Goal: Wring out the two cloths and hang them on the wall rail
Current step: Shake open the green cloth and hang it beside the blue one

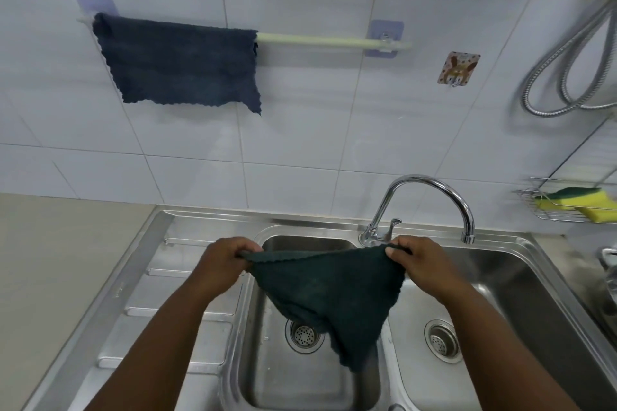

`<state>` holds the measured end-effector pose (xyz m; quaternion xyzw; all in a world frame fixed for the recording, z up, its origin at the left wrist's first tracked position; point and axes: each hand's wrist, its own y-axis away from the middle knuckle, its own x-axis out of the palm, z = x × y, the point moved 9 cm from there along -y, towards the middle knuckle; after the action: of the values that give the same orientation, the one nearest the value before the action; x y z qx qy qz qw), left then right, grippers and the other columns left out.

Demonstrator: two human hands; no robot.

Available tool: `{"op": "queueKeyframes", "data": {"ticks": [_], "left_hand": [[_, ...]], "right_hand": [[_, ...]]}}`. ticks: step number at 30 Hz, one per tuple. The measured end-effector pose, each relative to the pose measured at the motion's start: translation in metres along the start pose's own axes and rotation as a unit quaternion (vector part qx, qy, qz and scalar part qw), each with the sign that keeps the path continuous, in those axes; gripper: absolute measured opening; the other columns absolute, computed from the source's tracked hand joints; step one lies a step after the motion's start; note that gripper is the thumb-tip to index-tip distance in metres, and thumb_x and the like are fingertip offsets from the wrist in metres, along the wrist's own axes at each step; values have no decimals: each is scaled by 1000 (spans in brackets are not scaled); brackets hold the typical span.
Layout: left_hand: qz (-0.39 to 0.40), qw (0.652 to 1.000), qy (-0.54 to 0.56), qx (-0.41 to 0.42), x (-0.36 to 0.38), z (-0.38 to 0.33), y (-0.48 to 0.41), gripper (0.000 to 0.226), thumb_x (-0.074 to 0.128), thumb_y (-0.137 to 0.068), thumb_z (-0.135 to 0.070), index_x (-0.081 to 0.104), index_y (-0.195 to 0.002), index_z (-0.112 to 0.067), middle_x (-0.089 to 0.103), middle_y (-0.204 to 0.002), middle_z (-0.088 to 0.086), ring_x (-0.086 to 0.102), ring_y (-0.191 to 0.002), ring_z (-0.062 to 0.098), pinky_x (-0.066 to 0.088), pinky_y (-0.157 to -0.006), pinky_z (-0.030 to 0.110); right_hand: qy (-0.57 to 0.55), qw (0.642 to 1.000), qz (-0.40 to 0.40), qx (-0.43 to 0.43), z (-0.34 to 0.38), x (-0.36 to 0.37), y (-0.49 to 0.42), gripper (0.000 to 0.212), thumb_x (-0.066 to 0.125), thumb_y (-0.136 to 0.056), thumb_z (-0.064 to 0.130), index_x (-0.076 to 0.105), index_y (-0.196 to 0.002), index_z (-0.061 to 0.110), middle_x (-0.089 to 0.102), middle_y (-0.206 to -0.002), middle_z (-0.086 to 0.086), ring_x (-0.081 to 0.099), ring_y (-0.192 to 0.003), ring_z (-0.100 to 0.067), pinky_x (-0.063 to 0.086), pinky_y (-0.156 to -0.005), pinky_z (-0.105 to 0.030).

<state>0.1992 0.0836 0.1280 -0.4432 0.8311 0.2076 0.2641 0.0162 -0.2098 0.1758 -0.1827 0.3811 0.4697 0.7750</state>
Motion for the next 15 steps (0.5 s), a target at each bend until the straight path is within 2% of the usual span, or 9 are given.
{"op": "queueKeyframes", "data": {"ticks": [3,6,8,10,11,12,13,14,15], "left_hand": [[-6,982,180,-52,-12,-2,4,16,61,-89,1,73,-88,-9,71,-91,11,66,-87,30,59,-70,36],[6,964,260,-63,-22,-18,1,19,65,-82,9,74,-83,-8,72,-90,15,69,-95,36,60,-81,39],[-83,969,234,-14,-46,-38,-1,22,68,-80,6,74,-81,-15,74,-85,6,70,-92,25,56,-82,29],[-254,947,174,95,-81,-68,17,19,66,-83,2,73,-90,-14,74,-90,-3,68,-89,9,52,-80,17],[-306,927,141,164,-89,-85,29,18,65,-84,2,72,-94,-11,72,-93,-5,66,-89,1,51,-81,13],[-306,925,93,205,-82,-93,33,16,66,-84,2,71,-93,-10,71,-92,-5,65,-87,-4,50,-81,12],[-239,950,28,199,-63,-91,26,14,67,-84,-1,70,-88,-13,69,-87,-6,64,-82,-4,49,-75,14],[-117,982,-58,140,-32,-78,15,13,67,-85,-6,68,-84,-18,67,-82,-6,63,-78,0,46,-68,17],[9,989,-132,63,0,-53,10,10,66,-87,-12,66,-83,-21,65,-81,-5,62,-77,6,43,-64,18]], "right_hand": [[87,996,24,-10,-1,1,-4,27,62,-91,26,60,-65,29,61,-65,8,58,-70,-15,37,-58,-21],[104,994,29,-4,7,-6,-14,14,62,-92,28,74,-85,26,69,-81,5,62,-82,-16,39,-64,-22],[15,996,-79,-39,28,-36,-14,15,64,-91,23,76,-100,23,71,-94,5,64,-92,-15,41,-73,-15],[-61,948,-270,-156,62,-76,9,17,65,-91,16,75,-103,22,70,-107,7,61,-107,-15,42,-89,-17],[-29,918,-338,-206,77,-85,24,18,64,-92,14,74,-105,20,68,-115,5,57,-113,-15,39,-96,-21],[32,912,-332,-238,85,-79,27,19,61,-93,12,74,-106,17,67,-118,2,54,-114,-16,36,-100,-24],[88,935,-239,-246,82,-57,18,20,59,-94,12,74,-105,15,68,-118,-2,55,-110,-16,36,-99,-24],[158,964,-79,-201,67,-19,6,20,57,-94,14,75,-104,16,70,-114,-5,58,-104,-15,39,-93,-24],[224,963,73,-134,38,18,4,19,58,-94,19,75,-103,18,72,-110,-5,60,-97,-16,42,-85,-23]]}}
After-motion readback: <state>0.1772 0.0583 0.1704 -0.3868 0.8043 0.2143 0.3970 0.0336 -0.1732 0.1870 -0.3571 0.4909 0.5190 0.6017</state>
